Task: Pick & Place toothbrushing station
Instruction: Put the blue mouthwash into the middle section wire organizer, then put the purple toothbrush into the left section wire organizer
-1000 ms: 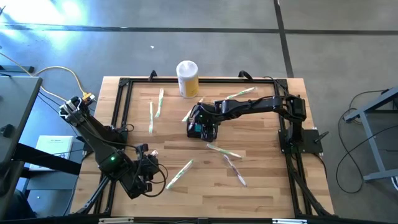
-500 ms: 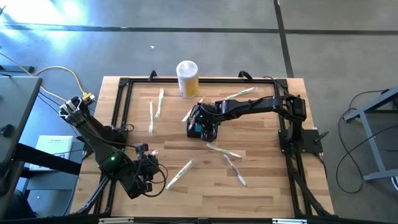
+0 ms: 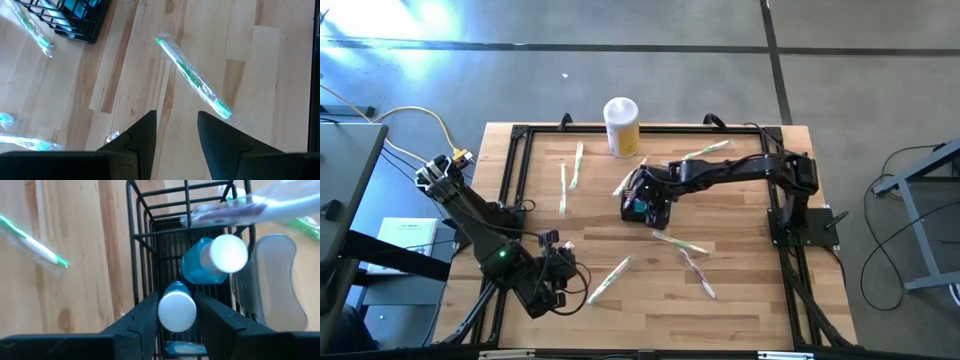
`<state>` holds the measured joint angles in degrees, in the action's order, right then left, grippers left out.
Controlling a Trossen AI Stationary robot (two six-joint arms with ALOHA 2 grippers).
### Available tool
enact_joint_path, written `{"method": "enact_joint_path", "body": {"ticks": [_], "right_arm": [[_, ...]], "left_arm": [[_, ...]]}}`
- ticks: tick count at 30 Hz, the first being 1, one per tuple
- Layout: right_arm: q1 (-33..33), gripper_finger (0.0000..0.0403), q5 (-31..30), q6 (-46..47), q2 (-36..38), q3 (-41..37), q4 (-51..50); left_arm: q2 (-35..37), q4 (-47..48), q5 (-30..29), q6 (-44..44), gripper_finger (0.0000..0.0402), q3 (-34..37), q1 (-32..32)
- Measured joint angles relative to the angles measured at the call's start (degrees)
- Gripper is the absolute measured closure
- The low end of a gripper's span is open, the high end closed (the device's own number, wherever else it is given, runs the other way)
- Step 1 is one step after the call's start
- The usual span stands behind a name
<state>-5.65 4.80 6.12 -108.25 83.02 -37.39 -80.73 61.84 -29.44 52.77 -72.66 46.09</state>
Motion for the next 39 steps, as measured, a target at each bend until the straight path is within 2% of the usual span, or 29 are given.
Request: {"method": "enact_joint_path", "body": {"ticks": [24,34,39], "right_arm": [[-0.3,0.0280,-1.6,-0.4,2.2,0.3,0.5],[-0.3,0.0280,-1.8,-0.4,7.9,0.3,0.5],[0.0,0.0280,0.7,2.8,13.0,0.3,0.3]], "left_arm": [[0.0,-1.7,0.0,-1.5,0.0264,0.0,0.0],[0.0,-2.2,0.1,-1.5,0.0264,0.0,0.0],[0.7,-2.6,0.1,-2.0,0.0264,0.0,0.0]]}}
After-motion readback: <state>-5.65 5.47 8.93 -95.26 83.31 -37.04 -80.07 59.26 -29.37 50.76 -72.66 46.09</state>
